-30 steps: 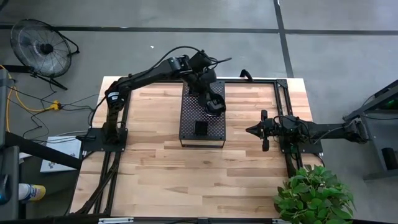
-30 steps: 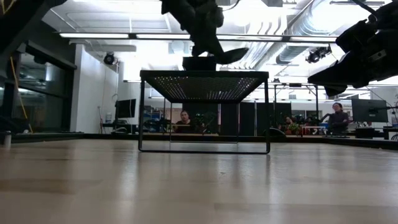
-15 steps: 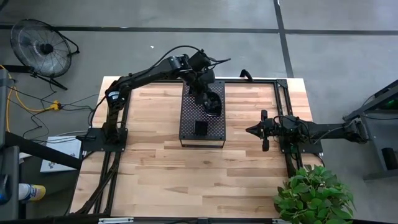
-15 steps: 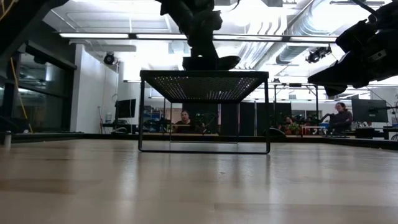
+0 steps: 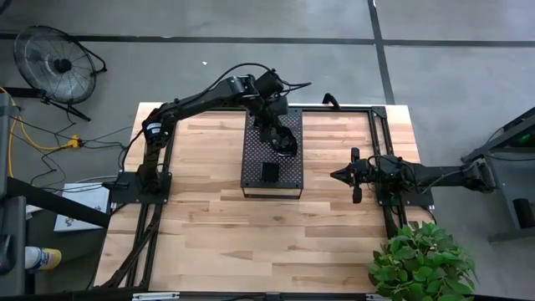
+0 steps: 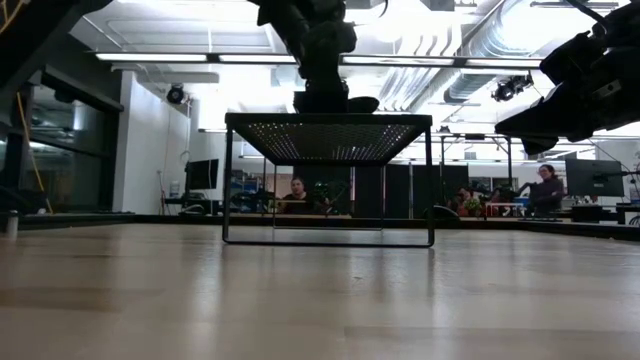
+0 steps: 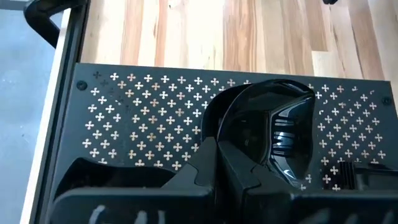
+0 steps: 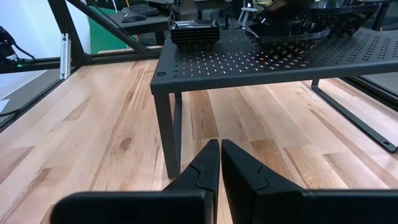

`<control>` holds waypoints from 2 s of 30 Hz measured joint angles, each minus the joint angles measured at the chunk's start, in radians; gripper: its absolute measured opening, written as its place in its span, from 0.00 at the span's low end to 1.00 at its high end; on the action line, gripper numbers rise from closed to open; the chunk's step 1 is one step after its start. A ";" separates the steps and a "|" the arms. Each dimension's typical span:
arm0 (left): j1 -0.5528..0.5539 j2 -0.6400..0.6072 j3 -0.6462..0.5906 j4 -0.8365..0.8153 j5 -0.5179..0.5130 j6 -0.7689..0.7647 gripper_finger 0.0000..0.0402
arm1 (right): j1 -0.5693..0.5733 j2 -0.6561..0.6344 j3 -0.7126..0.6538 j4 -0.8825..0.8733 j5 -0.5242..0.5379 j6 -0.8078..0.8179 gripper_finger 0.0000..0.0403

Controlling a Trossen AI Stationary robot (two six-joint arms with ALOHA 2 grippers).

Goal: Pick & Place Mini shaped plates
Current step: Stack the black leaf shape plate on top of the other black leaf shaped plate on the shelf

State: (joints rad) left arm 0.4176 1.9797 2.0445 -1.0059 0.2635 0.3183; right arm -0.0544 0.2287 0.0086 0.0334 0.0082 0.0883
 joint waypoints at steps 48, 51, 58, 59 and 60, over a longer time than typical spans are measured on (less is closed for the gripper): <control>-0.012 0.000 0.000 -0.006 0.041 0.025 0.09 | 0.000 0.000 0.000 0.000 0.000 0.000 0.03; -0.013 0.000 0.000 -0.005 0.040 0.025 0.12 | 0.000 0.000 0.000 0.000 0.000 0.000 0.03; -0.013 0.000 0.000 0.015 0.033 0.047 0.13 | 0.000 0.000 0.000 0.000 0.000 0.000 0.03; -0.013 0.000 0.000 0.015 0.033 0.051 0.13 | 0.000 0.000 0.000 0.000 0.000 0.000 0.03; -0.013 0.000 0.000 0.015 0.032 0.052 0.13 | 0.000 0.000 0.000 0.000 0.000 0.000 0.03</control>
State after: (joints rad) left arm 0.4049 1.9800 2.0445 -0.9913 0.2952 0.3698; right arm -0.0547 0.2291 0.0089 0.0334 0.0078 0.0883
